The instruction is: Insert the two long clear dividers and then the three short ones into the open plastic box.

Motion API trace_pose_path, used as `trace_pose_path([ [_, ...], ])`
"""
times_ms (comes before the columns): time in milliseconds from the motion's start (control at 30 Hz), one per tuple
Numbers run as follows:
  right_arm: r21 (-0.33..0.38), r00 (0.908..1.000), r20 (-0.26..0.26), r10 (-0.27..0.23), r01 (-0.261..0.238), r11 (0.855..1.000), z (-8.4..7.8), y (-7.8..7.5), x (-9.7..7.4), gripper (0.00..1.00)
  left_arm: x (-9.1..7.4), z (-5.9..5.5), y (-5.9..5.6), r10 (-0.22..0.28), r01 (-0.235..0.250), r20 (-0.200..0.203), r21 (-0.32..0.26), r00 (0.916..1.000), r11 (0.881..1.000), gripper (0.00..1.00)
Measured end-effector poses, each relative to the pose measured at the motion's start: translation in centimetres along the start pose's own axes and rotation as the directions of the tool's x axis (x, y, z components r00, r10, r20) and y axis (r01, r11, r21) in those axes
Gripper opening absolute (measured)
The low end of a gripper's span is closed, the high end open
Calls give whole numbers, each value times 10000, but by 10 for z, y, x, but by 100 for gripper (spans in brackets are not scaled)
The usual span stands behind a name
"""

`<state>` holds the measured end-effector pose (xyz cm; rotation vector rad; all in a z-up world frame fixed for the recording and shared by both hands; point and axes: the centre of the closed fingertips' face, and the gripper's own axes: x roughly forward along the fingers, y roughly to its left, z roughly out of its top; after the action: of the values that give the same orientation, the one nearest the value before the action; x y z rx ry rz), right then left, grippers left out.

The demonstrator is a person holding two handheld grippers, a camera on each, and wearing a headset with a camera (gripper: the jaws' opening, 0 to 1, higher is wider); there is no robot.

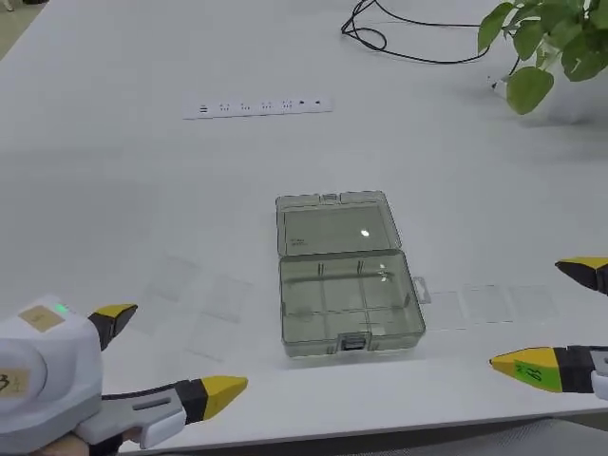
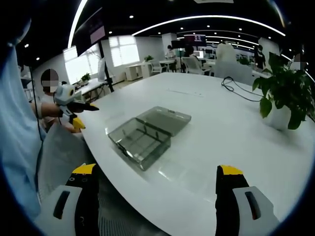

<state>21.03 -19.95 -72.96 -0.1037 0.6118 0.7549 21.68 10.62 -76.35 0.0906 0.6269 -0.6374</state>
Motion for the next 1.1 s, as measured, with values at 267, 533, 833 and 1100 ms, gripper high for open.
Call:
trace_pose_path([
  [267,1,10000,23,32,-32,10000,1,1,1,100,2,0,2,-39,40,-45,28,10000,10000,98],
  [533,4,10000,24,27,-27,10000,1,0,1,100,4,-5,4,-36,37,-159,26,9999,10000,97],
  [833,31,10000,2,34,-34,10000,-1,1,1,100,5,-8,5,-55,54,-193,-53,9998,10000,97],
  [1100,56,10000,21,32,-32,10000,-2,1,1,100,6,-9,6,3,-10,-308,-241,9995,9997,97],
])
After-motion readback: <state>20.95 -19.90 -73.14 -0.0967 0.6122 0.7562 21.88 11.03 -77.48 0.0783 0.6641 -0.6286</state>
